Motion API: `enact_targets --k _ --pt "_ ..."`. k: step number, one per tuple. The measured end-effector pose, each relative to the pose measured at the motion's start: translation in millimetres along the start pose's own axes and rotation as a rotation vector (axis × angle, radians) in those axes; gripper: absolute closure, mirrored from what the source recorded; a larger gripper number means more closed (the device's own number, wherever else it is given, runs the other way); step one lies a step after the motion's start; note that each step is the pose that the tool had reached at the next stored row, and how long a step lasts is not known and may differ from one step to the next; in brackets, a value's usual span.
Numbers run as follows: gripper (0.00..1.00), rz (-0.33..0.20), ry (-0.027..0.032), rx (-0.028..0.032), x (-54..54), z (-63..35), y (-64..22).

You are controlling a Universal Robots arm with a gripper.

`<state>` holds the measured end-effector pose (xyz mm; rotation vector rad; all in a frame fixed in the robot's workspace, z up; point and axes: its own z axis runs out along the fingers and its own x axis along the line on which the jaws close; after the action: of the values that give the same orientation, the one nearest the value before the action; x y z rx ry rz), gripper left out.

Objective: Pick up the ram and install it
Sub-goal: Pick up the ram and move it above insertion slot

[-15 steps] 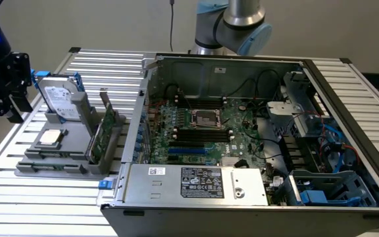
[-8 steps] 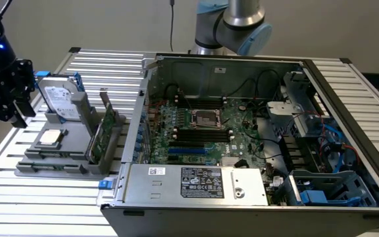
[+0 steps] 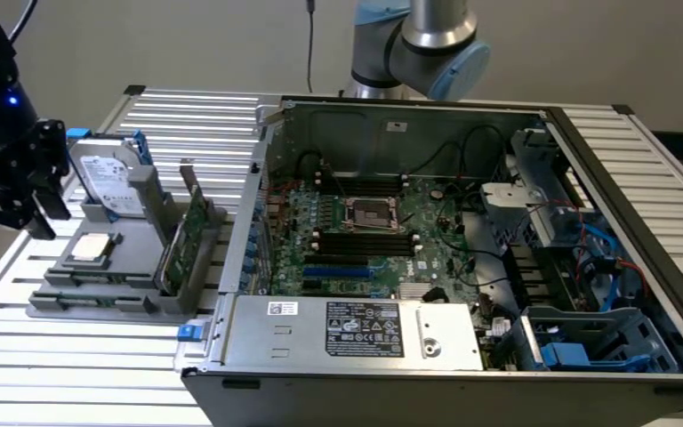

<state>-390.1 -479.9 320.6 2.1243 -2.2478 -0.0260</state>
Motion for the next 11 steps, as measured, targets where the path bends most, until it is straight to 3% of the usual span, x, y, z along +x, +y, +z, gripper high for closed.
enact_targets --k 11 --pt "0.64 0.0 -0.0001 0.0001 1.0 20.1 -1.0"
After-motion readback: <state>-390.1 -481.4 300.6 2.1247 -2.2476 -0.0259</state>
